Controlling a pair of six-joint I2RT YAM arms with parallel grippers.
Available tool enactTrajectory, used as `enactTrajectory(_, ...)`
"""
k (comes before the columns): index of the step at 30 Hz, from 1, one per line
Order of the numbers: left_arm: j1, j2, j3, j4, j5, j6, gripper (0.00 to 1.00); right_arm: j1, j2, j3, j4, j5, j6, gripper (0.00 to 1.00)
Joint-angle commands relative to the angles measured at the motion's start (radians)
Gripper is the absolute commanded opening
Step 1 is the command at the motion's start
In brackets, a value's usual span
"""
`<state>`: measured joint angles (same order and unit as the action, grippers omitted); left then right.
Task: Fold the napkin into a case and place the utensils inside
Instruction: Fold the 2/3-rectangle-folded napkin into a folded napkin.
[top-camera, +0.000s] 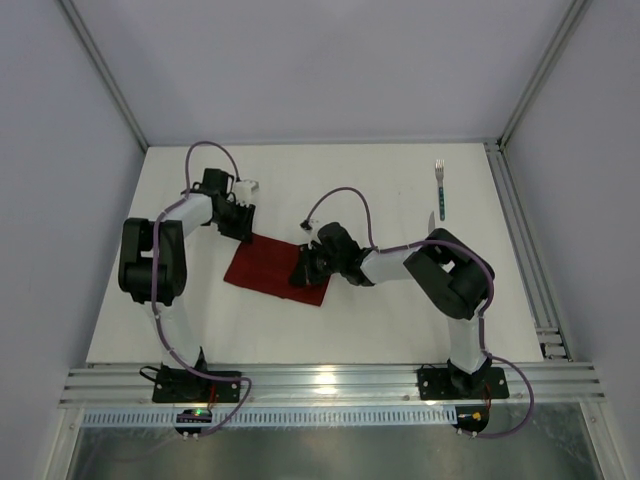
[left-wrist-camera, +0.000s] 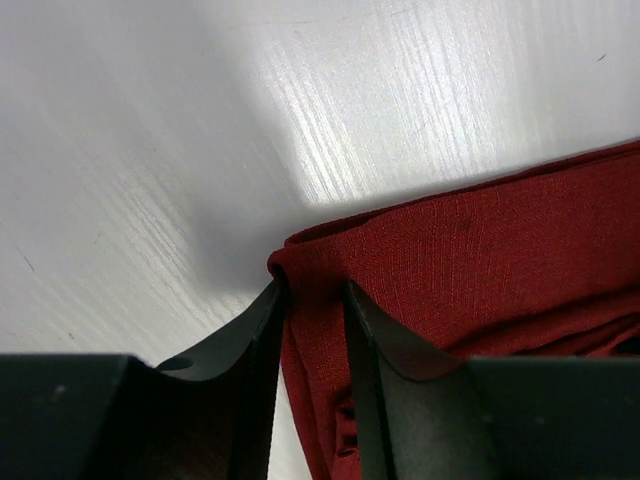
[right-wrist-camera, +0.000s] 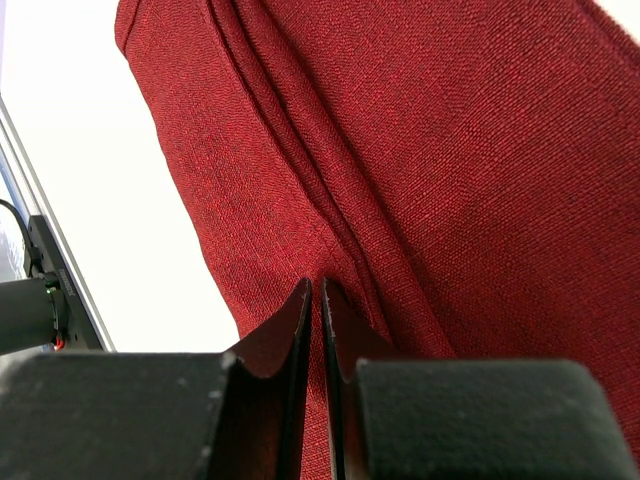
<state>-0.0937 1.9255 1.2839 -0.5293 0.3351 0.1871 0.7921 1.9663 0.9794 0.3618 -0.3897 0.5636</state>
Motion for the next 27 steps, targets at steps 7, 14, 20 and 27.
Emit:
enactTrajectory(7, 0.018, -0.144, -0.182, 0.138, 0.096, -0.028, 0.06, -0.037, 0.008, 0.047, -0.101, 0.014, -0.047, 0.11)
enactTrajectory(14, 0.018, -0.430, -0.432, 0.328, 0.114, 0.064, 0.00, -0.045, 0.042, 0.099, -0.170, 0.014, -0.079, 0.11)
enactTrajectory(20, 0.018, -0.534, -0.526, 0.351, 0.105, 0.121, 0.01, -0.050, 0.043, 0.110, -0.179, 0.029, -0.073, 0.11)
enactTrajectory(27, 0.018, -0.637, -0.594, 0.339, 0.068, 0.169, 0.01, -0.053, 0.060, 0.125, -0.185, 0.051, -0.061, 0.11)
